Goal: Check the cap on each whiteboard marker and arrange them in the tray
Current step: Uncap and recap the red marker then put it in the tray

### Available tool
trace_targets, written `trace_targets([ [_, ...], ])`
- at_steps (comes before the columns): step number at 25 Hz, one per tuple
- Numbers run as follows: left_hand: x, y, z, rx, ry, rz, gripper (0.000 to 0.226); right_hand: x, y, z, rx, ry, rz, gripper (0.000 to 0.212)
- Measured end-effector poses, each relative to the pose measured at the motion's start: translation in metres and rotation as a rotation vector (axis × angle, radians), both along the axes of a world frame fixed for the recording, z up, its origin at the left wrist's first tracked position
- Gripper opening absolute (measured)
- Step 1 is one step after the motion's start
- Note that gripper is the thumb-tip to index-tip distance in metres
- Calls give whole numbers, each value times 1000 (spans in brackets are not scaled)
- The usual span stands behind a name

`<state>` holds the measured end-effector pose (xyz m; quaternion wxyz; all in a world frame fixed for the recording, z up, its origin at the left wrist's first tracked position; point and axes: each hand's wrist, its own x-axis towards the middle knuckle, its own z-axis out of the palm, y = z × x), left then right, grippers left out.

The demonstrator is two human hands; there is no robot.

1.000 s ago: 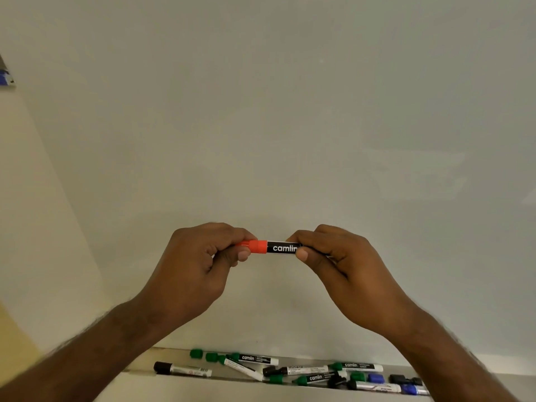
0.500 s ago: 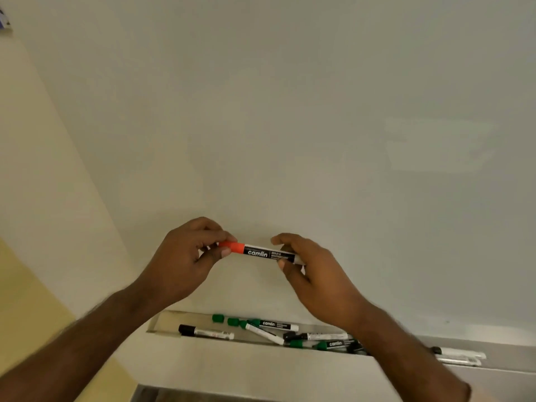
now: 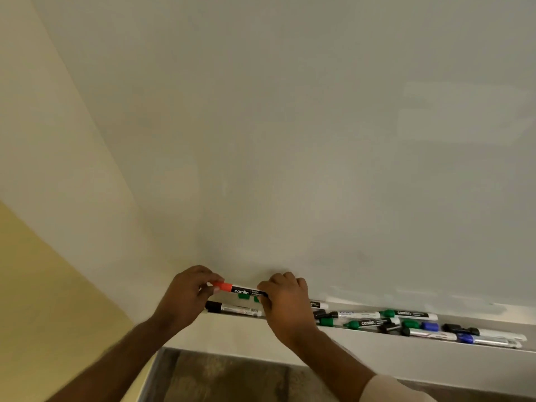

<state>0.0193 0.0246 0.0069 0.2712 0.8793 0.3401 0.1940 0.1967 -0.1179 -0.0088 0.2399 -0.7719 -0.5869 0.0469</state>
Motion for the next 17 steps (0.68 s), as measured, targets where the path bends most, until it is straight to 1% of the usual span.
trace_targets([
  [4, -5, 14, -46, -38, 88, 42, 19, -16, 18, -36, -119, -146, -5, 21],
  [9, -5, 21, -82, -44, 171, 113, 19, -28, 30, -54, -235, -238, 30, 21],
  [13, -5, 28, -90, -90, 205, 128, 20, -31, 34, -68, -224, -271, 51, 22],
  [17, -8, 29, -90, -19, 254, 109, 21, -23, 32, -67, -192, -240, 39, 29],
])
